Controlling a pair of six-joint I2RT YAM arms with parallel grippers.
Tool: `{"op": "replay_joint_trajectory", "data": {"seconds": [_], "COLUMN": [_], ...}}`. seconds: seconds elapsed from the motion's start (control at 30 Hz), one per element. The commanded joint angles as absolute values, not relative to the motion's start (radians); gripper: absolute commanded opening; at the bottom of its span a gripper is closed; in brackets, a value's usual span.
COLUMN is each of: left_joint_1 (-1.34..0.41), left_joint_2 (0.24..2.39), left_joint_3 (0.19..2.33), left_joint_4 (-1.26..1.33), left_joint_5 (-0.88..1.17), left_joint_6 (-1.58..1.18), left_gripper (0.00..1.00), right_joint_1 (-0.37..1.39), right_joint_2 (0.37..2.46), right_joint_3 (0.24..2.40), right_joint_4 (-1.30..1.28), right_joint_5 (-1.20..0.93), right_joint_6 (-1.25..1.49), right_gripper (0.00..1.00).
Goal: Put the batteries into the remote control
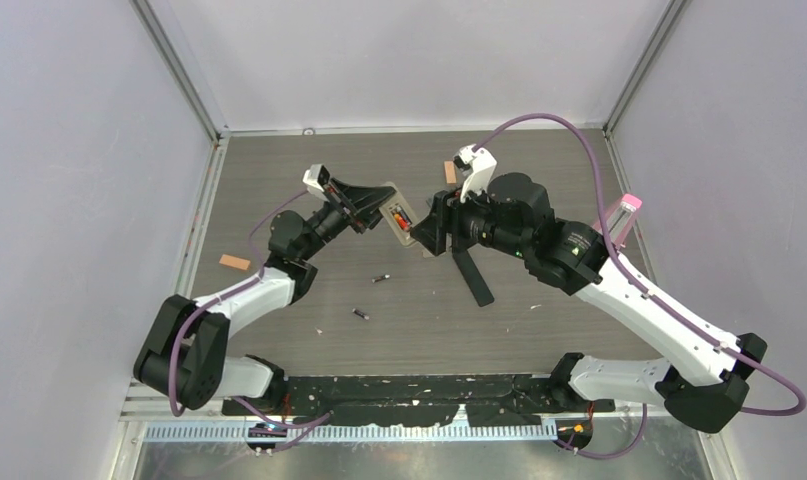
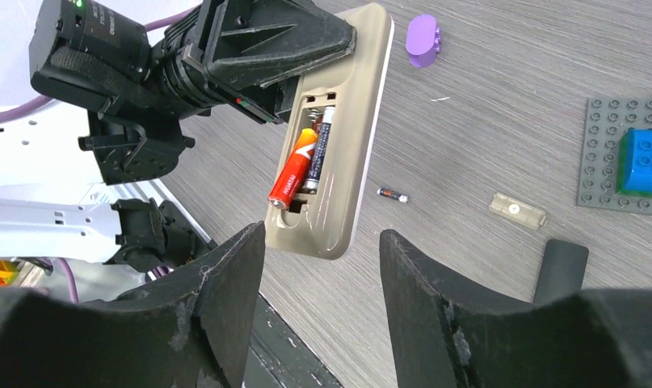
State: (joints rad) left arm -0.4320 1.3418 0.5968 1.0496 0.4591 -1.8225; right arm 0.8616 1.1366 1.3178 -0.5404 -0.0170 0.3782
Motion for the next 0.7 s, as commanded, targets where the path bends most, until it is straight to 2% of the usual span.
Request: {"op": "replay_joint_trajectory", "data": {"seconds": [0.0, 0.67], "left_joint_1": [-0.439, -0.451], "left_joint_2": [1.3, 1.254], "left_joint_3": [0.603, 0.582], "left_joint_4": [1.1, 1.066], "left_joint_5": [0.439, 0.425], "left_joint_6": [-1.826, -1.784], "left_gripper": [0.0, 0.0], "right_joint_1": [0.859, 0.849], "right_joint_2": [1.142, 1.176], "right_joint_3": [1.329, 1.333], "right_joint_4": [-0.483, -0.496], "right_joint_5": [0.025, 0.015], "right_joint_6": [0.423, 0.477], "right_gripper": [0.59, 0.56]}}
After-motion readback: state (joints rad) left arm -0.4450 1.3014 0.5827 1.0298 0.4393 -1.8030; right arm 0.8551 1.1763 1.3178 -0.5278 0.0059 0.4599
